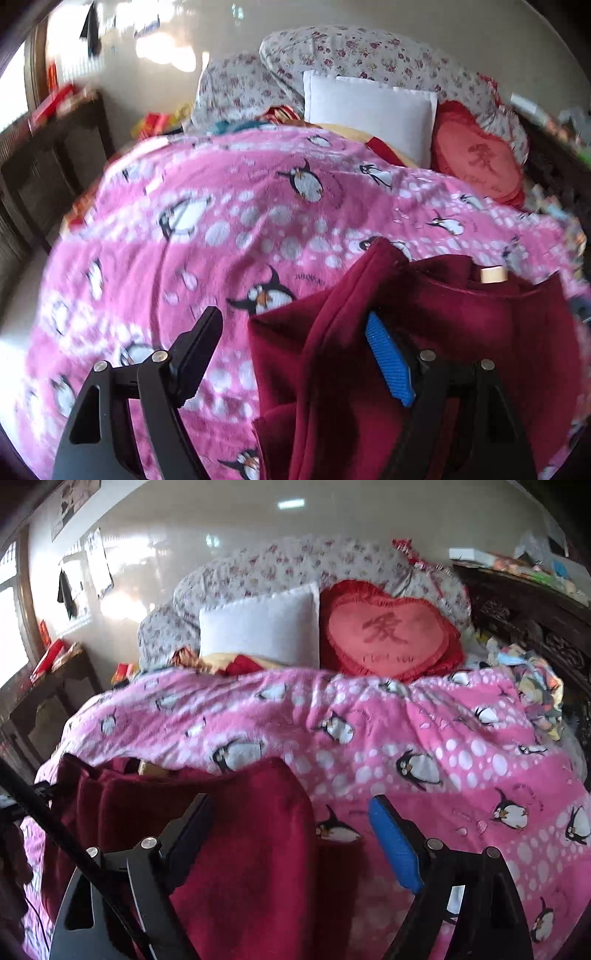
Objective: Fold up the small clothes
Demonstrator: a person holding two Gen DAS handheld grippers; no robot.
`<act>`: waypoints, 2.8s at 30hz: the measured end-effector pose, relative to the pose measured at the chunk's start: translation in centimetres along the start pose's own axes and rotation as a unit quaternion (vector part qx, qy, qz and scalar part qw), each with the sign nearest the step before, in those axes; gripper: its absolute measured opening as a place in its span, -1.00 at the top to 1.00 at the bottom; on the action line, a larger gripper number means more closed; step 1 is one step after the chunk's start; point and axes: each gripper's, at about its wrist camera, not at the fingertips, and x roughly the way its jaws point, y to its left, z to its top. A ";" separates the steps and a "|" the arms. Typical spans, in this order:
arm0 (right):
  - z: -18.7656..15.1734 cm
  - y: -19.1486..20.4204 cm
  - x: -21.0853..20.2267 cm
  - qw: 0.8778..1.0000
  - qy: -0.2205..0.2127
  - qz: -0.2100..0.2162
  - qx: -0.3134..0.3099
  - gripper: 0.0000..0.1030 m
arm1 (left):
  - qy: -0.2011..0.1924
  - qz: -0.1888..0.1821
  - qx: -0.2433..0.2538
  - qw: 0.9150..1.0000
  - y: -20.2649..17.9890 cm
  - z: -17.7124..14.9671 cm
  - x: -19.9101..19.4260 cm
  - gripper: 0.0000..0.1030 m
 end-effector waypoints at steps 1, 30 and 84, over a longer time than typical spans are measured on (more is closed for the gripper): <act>0.0 0.1 0.6 1.000 0.012 0.000 0.001 -0.74 | 0.007 -0.020 -0.014 1.000 0.6 0.0 0.2 -0.65; -3.5 -0.3 -5.8 0.999 0.022 0.022 -0.010 -0.40 | -0.011 -0.040 0.015 0.999 2.6 -2.5 -3.8 -0.37; -8.1 8.8 -6.9 0.995 0.028 0.023 -0.098 -0.06 | -0.004 0.032 0.095 0.995 -1.8 -6.2 -5.1 -0.08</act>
